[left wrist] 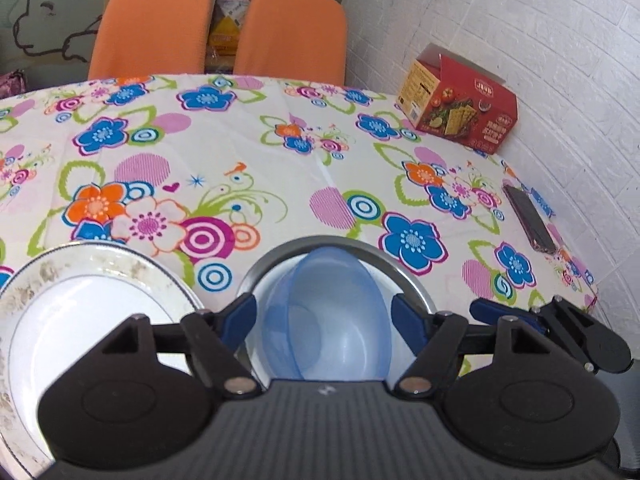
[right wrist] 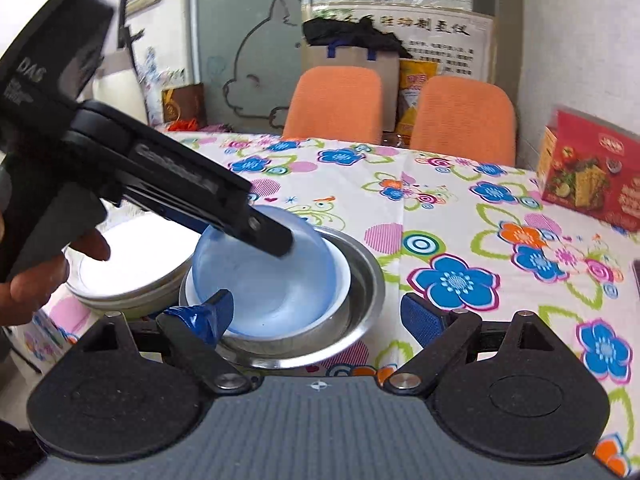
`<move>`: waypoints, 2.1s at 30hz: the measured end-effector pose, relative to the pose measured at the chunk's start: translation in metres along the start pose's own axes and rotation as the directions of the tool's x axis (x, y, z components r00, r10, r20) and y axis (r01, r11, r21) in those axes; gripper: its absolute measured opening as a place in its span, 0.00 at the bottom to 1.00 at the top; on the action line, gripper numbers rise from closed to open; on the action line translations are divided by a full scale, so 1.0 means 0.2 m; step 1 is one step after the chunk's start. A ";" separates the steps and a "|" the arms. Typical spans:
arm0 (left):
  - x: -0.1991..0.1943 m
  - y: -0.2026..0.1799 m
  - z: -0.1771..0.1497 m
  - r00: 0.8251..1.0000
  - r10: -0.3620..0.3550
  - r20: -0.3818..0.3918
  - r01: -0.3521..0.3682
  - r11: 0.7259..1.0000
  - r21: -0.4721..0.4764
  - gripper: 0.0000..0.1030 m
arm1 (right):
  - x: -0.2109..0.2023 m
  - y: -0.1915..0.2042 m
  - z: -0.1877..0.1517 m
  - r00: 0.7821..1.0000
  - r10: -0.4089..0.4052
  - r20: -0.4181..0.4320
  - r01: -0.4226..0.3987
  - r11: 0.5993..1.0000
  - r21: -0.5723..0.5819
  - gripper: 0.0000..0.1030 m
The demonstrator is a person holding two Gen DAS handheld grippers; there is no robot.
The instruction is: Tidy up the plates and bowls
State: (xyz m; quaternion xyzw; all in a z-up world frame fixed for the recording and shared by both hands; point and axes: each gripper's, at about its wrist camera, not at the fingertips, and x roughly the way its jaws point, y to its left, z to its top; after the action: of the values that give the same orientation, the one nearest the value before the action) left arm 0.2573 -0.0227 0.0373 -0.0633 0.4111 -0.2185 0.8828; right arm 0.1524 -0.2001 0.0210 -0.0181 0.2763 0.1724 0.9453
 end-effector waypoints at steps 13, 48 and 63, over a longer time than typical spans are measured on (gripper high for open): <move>-0.15 0.01 -0.07 0.986 0.119 0.116 -0.115 0.993 -0.042 0.75 | -0.02 -0.04 -0.07 0.999 -0.028 0.035 0.022 0.988 0.154 0.76; 0.27 0.12 0.20 0.970 -0.006 -0.241 0.089 0.937 0.337 0.76 | 0.20 -0.10 -0.01 0.991 -0.027 -0.129 0.049 0.984 0.171 0.77; 0.42 0.12 0.13 0.955 -0.010 -0.297 0.123 0.924 0.362 0.76 | 0.31 -0.06 -0.04 0.974 -0.055 -0.218 0.086 0.987 0.137 0.78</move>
State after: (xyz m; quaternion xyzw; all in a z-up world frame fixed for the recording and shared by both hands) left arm 0.3324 -0.0391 -0.0114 0.1260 0.4838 -0.3304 0.8005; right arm 0.2017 -0.1918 -0.0190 0.0227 0.3872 0.1151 0.9145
